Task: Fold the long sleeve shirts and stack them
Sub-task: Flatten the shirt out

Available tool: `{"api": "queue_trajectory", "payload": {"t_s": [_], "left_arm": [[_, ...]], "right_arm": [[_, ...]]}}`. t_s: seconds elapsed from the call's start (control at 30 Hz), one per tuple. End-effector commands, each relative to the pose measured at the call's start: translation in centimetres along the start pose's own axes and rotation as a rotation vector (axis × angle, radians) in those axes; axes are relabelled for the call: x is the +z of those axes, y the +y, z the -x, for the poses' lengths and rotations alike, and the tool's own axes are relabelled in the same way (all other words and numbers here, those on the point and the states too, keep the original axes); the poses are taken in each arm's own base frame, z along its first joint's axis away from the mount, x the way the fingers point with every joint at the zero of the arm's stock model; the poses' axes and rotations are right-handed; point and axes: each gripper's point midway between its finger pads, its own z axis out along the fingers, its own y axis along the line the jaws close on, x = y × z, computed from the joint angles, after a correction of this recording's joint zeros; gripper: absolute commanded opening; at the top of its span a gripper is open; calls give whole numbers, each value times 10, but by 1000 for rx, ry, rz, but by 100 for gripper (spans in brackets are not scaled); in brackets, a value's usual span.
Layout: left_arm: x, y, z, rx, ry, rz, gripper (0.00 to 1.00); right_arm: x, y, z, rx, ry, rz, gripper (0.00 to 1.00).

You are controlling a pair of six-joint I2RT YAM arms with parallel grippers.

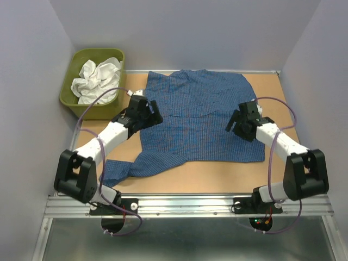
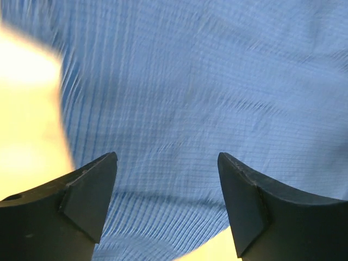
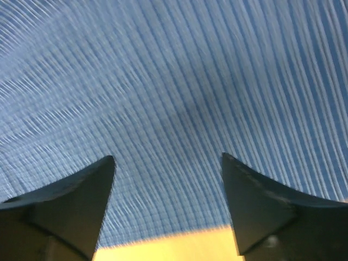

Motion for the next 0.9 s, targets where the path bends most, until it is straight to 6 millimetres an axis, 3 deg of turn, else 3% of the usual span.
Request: {"api": "queue_trajectory", "payload": {"t_s": [0.0,0.07,0.1,0.17,0.3,0.43,0.53,0.57,0.6,0.67,0.77,0.83,0.87], "left_arm": [[30,-25,36,93,-66,22,87],[40,-40,53,118,-91,13,88],[55,-37,47,130,-60,34,88],[65,-47,55,134,-60,25,87],[94,-36,32,129,26,71,85],[102,-19,-2,129,119,104,85],[95,2,-39,97,206,126,85],[87,10,-62,81,265,116,84],[82,16,-72,79,288,118,84],[72,29,-93,51,329,131,84],[45,60,-141,7,427,164,84],[32,60,-150,-21,442,139,84],[22,65,-165,-56,481,135,84]], "right_arm": [[14,40,47,-96,-86,79,88],[30,52,53,-119,-75,84,89],[34,59,59,-125,-85,104,89],[51,59,53,-151,-58,87,89],[70,52,42,-176,-27,51,89],[72,38,17,-193,40,38,89],[63,21,-13,-164,141,9,89],[56,9,-31,-163,195,-8,89],[55,11,-32,-153,200,-1,89],[44,-5,-56,-144,258,-14,89],[27,-20,-87,-93,331,-6,89],[13,-23,-107,-65,402,21,89],[6,-26,-116,-47,415,33,89]]}}
